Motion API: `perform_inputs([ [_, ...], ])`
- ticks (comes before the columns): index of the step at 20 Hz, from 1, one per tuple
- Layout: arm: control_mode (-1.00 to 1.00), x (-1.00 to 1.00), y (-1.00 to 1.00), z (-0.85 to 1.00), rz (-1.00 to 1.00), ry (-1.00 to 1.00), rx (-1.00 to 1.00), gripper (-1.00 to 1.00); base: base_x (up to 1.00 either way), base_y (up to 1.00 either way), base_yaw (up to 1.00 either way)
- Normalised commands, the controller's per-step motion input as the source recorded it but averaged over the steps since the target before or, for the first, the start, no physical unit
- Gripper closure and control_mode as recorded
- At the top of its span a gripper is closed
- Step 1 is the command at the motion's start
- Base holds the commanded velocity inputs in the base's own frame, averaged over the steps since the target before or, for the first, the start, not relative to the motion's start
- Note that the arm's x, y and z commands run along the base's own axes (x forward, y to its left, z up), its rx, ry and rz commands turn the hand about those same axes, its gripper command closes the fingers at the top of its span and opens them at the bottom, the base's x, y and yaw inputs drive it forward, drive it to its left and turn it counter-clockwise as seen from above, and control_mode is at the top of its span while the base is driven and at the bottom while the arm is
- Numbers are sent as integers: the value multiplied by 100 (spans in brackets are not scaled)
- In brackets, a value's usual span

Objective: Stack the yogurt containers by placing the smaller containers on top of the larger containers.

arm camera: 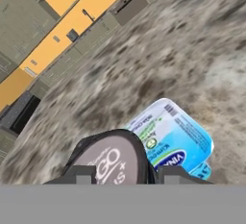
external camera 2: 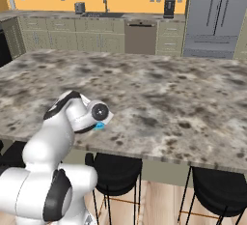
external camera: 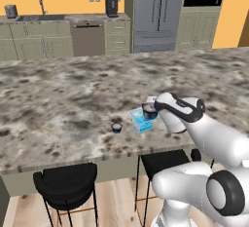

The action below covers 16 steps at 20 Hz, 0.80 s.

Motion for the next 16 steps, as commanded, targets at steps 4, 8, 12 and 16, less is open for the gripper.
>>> perform_inputs([
  [4, -100, 12, 0, -10, 0, 0, 0, 100, 0, 0, 0],
  [8, -100, 11, 0, -10, 0, 0, 0, 100, 0, 0, 0],
  [12, -100, 10, 0, -12, 0, 0, 0, 100, 0, 0, 0],
  [16, -100, 11, 0, -12, 0, 0, 0, 100, 0, 0, 0],
])
